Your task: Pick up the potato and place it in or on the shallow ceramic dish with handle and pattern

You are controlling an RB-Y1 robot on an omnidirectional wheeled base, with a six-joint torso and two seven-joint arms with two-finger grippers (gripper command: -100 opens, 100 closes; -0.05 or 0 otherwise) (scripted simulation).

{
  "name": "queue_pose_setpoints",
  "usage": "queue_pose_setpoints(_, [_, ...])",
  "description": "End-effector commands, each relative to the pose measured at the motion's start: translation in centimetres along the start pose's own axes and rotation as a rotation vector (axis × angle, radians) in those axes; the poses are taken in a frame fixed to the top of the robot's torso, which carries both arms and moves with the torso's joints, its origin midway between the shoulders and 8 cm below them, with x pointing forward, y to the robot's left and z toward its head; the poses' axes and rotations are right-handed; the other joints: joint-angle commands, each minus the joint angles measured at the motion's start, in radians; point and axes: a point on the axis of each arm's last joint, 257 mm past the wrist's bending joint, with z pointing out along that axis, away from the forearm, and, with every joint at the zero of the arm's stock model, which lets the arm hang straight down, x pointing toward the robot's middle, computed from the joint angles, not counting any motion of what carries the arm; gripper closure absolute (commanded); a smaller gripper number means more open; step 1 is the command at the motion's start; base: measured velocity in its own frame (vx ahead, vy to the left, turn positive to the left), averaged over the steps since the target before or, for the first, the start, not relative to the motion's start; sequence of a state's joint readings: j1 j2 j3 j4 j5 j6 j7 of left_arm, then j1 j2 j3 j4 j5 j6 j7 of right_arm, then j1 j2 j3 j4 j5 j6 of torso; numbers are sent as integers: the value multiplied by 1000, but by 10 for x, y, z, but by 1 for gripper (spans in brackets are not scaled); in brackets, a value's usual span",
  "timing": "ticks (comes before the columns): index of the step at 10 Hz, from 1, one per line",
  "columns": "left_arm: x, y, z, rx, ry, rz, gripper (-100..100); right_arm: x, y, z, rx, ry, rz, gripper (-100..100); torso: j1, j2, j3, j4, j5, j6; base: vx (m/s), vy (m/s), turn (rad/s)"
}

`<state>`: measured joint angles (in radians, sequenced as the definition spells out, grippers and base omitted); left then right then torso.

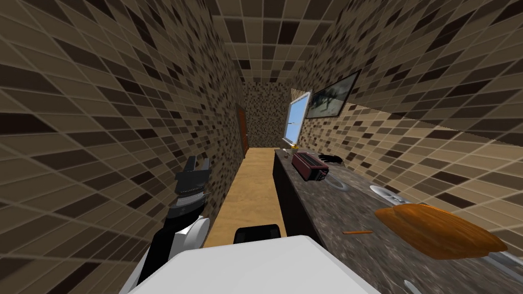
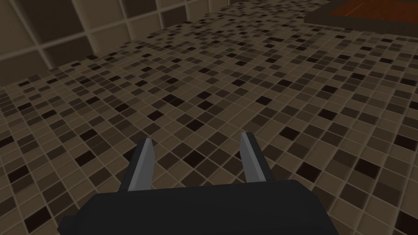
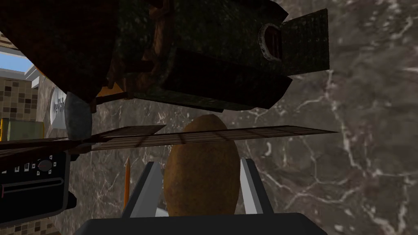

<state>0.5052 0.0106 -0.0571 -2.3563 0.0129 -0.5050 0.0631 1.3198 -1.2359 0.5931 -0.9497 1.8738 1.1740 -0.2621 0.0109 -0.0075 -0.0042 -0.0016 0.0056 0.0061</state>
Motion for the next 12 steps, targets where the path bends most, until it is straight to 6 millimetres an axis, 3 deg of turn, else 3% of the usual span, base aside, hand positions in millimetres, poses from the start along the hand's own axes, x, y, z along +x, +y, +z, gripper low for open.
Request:
queue_pose_setpoints(1, [0,0,0,0,0,0,0,13,11,-20,-13,45,23,100,0,0,0,0,0,0,72,73,-30])
queue_pose_setpoints(6, [0,0,0,0,0,0,0,37,22,-60,-51,116,64,100,5,1,0,0,1,4,88,99,-111])
queue_pose_setpoints(12, [0,0,0,0,0,0,0,10,52,-89,-220,-5,102,100,-5,-4,-3,-1,-2,2,132,42,-92])
